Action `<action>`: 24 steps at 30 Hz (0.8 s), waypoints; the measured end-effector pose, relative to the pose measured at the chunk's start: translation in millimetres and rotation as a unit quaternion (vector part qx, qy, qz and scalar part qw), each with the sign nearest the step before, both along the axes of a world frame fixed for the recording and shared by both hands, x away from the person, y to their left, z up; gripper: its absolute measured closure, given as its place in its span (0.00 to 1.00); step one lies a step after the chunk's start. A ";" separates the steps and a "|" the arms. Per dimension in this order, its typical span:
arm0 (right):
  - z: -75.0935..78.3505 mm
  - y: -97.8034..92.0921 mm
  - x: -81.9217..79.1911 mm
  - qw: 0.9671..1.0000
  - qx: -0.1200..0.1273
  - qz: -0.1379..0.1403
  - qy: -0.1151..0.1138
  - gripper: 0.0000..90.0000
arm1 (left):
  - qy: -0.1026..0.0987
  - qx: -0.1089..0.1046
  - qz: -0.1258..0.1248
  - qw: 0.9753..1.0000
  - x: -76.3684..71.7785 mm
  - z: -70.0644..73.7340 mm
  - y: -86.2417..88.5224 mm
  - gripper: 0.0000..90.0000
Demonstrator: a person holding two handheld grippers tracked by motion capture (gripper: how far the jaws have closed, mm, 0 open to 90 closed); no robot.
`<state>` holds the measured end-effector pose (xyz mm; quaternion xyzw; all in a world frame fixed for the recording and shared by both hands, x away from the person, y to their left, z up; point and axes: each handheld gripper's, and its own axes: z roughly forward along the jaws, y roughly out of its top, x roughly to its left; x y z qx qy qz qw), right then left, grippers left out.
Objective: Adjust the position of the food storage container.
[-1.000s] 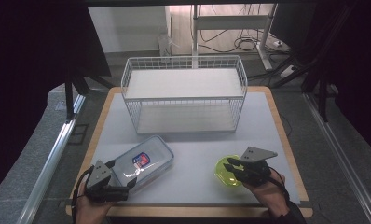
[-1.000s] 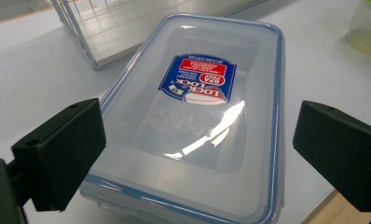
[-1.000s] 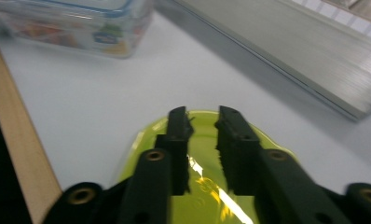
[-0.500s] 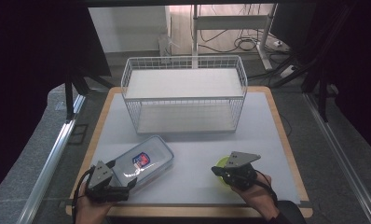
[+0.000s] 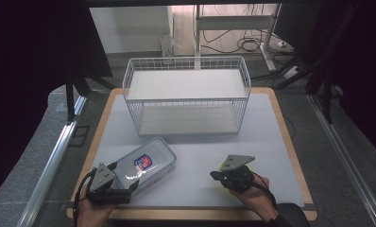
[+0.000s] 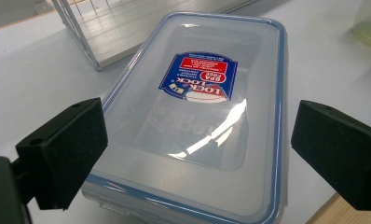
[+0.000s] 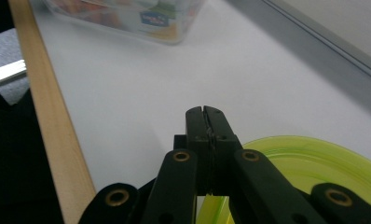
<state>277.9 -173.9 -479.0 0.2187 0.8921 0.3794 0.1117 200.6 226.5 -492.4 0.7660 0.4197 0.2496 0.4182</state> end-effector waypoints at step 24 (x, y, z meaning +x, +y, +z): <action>4.2 -59.1 17.7 0.996 0.000 -0.092 0.000 1.00 | 0.002 0.004 0.006 1.000 0.2 -1.3 1.0 0.05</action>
